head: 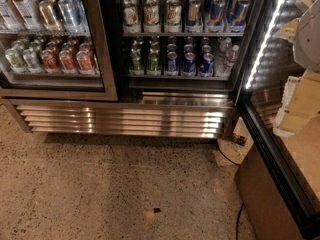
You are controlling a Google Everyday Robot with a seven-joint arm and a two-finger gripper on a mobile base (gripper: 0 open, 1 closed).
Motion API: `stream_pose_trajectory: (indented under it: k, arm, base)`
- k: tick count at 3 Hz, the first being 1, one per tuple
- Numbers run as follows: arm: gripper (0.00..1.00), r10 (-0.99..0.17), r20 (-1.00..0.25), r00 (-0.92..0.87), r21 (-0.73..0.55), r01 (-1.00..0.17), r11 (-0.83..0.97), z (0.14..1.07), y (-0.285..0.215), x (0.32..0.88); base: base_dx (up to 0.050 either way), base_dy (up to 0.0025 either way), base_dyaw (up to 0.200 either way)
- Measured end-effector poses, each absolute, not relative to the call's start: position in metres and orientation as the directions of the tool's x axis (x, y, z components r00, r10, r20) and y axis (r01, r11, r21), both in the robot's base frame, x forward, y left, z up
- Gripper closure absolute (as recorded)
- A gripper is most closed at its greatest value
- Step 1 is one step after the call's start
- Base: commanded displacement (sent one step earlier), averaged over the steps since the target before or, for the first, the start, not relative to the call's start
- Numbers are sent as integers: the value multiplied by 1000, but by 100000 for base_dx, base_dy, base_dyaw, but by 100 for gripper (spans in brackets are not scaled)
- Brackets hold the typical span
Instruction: Close right fridge door
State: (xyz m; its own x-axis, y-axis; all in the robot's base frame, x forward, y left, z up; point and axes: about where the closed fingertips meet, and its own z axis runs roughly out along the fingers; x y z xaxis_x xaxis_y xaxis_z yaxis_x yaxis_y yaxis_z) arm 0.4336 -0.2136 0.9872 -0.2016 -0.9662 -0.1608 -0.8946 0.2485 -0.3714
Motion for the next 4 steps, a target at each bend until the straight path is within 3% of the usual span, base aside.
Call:
stream_pose_trajectory:
  k: [3,4]
  arm:
    - [0,-933,-37,-359,-491,-806,329,992,-206,431]
    - [0,-912,-38,-408,-472,-797,376,990,-209,431]
  base:
    - [0,0,0]
    - [0,0,0]
